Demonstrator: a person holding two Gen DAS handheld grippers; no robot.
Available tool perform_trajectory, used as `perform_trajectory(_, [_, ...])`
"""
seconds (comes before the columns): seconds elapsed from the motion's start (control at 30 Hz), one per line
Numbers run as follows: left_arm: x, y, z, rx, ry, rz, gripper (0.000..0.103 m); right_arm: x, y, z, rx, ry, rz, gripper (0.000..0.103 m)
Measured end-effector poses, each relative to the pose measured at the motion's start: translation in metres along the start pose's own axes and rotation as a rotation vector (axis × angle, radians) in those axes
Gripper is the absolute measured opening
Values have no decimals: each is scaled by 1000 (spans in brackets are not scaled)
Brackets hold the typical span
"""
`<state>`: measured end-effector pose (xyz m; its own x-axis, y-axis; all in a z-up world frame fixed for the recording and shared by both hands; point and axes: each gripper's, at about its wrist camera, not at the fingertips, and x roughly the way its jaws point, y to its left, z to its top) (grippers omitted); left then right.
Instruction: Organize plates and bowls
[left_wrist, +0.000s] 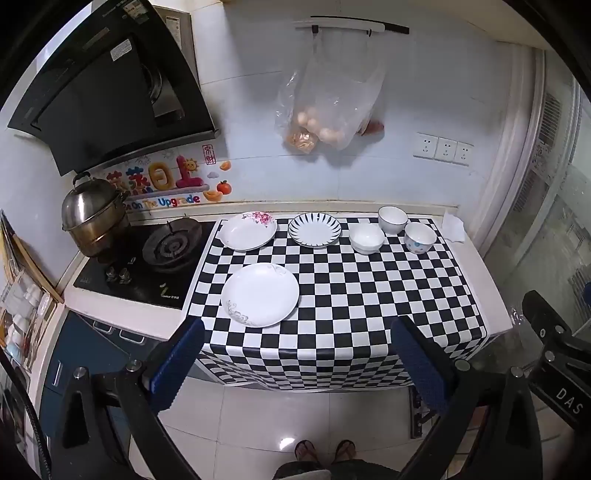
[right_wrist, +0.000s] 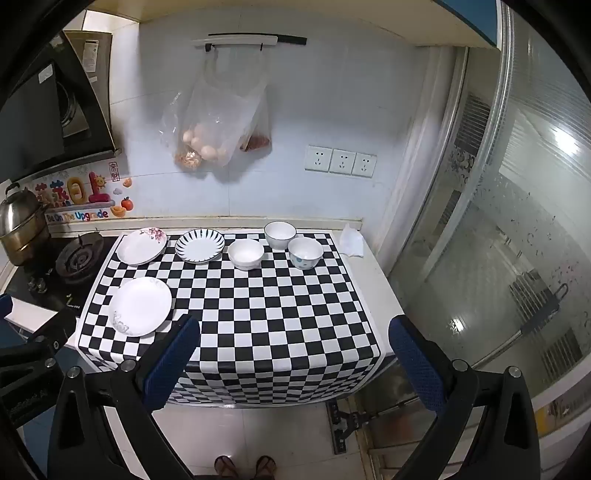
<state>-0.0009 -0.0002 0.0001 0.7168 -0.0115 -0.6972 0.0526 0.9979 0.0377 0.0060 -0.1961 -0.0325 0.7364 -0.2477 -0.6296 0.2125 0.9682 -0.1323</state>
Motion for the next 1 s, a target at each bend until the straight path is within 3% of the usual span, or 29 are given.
perform_trajectory(0.27, [-5, -1, -1, -7, 2, 1, 103, -2, 0, 0, -22, -11, -23, 103])
perform_trajectory(1.0, [-23, 10, 1, -15, -27, 31, 103, -11, -7, -3, 30, -11, 26, 103])
